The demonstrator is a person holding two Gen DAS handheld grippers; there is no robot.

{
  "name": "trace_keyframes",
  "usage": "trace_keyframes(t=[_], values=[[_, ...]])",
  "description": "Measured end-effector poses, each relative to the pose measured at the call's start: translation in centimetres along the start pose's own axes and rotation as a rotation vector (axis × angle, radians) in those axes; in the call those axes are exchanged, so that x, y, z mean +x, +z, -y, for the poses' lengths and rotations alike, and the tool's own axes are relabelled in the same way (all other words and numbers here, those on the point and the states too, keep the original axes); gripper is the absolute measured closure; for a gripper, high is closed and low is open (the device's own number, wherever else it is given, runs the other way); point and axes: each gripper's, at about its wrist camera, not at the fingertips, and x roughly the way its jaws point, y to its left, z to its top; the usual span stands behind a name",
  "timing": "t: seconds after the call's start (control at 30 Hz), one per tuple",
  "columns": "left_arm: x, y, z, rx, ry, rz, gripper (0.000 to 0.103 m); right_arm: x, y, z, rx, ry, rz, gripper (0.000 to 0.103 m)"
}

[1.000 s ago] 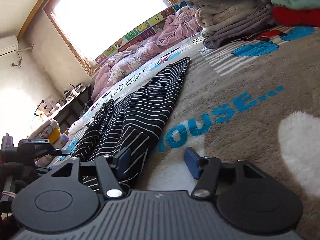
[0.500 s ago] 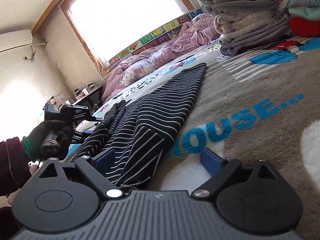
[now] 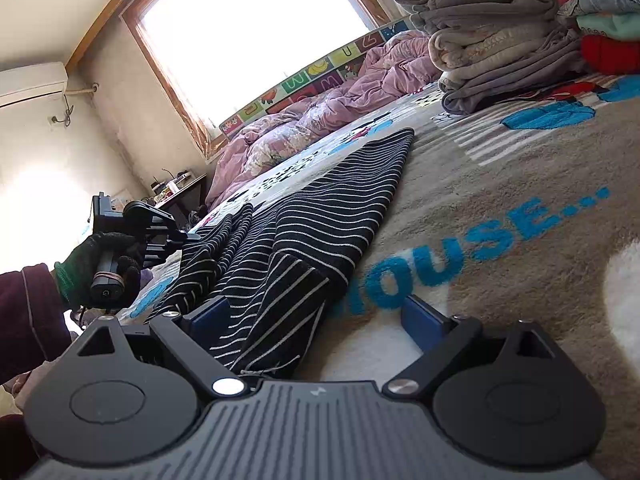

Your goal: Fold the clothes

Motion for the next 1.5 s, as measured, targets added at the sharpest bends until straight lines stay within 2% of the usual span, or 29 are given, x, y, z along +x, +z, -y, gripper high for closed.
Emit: trace_keyframes(t=[0.2, 0.5, 0.7, 1.0, 1.1, 1.17, 1.23, 1.3, 1.4, 1.5], values=[[-4.0, 1.2, -0.7, 0.056, 0.058, 0.036, 0.102, -0.1, -0.1, -0.1, -0.001, 0.002, 0.002, 0.011], [-9.5, 1.6, -5.0, 0.131, 0.241, 0.09, 0.102, -0.3, -0.2, 0.1, 0.0, 0.015, 0.012, 0.011], [-13.9, 0.9, -7.8, 0.155, 0.279, 0.132, 0.102, -0.4, -0.2, 0.0, -0.001, 0.016, 0.012, 0.011], [-17.7, -2.1, -10.4, 0.194, 0.303, 0.2, 0.102, -0.4, -0.1, -0.1, -0.009, 0.015, 0.011, 0.011], [-18.7, -3.8, -11.9, 0.158, 0.309, 0.223, 0.102, -0.4, -0.1, -0.1, -0.01, 0.016, 0.011, 0.011], [-18.7, -4.8, -13.5, 0.108, 0.322, 0.191, 0.101, -0.4, -0.1, -0.1, -0.012, 0.015, 0.01, 0.011], [-18.5, -5.5, -15.8, 0.016, 0.334, 0.148, 0.098, -0.4, -0.1, -0.1, -0.013, 0.015, 0.01, 0.01], [-18.4, -6.2, -17.9, -0.079, 0.336, 0.113, 0.082, -0.3, -0.1, -0.2, -0.015, 0.012, 0.007, 0.01], [-19.7, -6.5, -20.5, -0.263, 0.251, 0.153, 0.079, -0.4, 0.2, -0.6, -0.027, -0.006, -0.013, 0.01], [-20.0, -5.8, -21.1, -0.28, 0.253, 0.167, 0.079, -1.4, 0.9, -1.5, -0.025, -0.053, -0.011, 0.014]])
